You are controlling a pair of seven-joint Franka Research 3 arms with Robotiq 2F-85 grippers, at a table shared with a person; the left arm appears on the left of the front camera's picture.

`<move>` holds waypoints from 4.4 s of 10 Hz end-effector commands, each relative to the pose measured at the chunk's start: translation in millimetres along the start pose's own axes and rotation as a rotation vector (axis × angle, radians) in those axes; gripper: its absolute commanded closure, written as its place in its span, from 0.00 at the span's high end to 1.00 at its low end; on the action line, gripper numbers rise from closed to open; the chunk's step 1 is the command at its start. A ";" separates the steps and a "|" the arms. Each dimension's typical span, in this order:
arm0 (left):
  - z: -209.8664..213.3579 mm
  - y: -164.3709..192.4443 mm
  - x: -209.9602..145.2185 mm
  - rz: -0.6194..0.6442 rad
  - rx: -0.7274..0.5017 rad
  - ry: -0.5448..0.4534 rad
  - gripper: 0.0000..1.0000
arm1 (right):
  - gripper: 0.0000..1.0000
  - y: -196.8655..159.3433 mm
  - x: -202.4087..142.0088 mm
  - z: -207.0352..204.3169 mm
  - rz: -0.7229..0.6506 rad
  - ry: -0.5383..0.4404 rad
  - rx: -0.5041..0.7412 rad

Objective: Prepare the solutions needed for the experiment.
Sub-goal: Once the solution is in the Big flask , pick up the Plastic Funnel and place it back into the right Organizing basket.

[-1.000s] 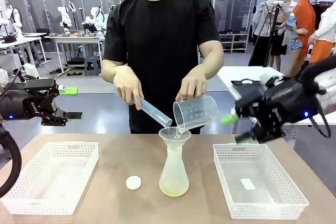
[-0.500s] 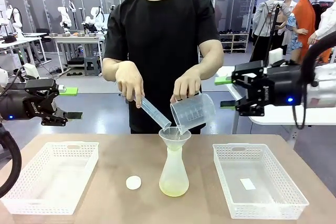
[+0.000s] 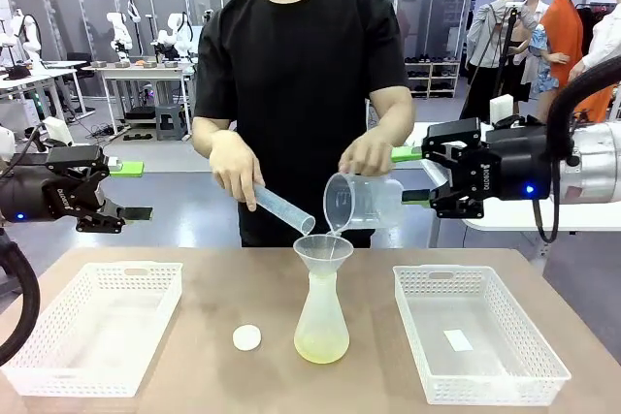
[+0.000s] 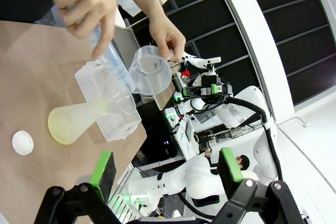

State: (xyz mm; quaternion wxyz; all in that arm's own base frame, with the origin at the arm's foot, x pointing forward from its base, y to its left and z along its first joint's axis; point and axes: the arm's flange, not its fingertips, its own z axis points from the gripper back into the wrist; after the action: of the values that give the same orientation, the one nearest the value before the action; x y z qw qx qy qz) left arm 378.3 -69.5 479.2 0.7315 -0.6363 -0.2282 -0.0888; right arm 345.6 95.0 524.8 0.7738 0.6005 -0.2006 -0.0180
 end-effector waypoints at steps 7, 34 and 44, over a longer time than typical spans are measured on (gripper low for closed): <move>-3.0 -0.9 -0.1 0.000 -0.006 0.000 1.00 | 0.78 3.0 -1.5 -1.6 -0.007 0.000 0.002; -3.0 -0.9 -0.1 0.000 -0.006 0.000 1.00 | 0.78 3.7 70.6 -150.1 0.446 0.513 -0.549; -3.0 -0.9 -0.1 0.000 -0.006 0.000 1.00 | 0.78 -38.6 124.6 -174.0 0.422 0.719 -0.569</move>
State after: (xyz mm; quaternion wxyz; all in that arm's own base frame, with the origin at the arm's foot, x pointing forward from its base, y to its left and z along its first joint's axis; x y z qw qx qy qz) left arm 378.2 -69.6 479.1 0.7316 -0.6363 -0.2281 -0.0889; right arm 515.0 214.8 484.8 0.9151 0.2858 -0.0401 0.2816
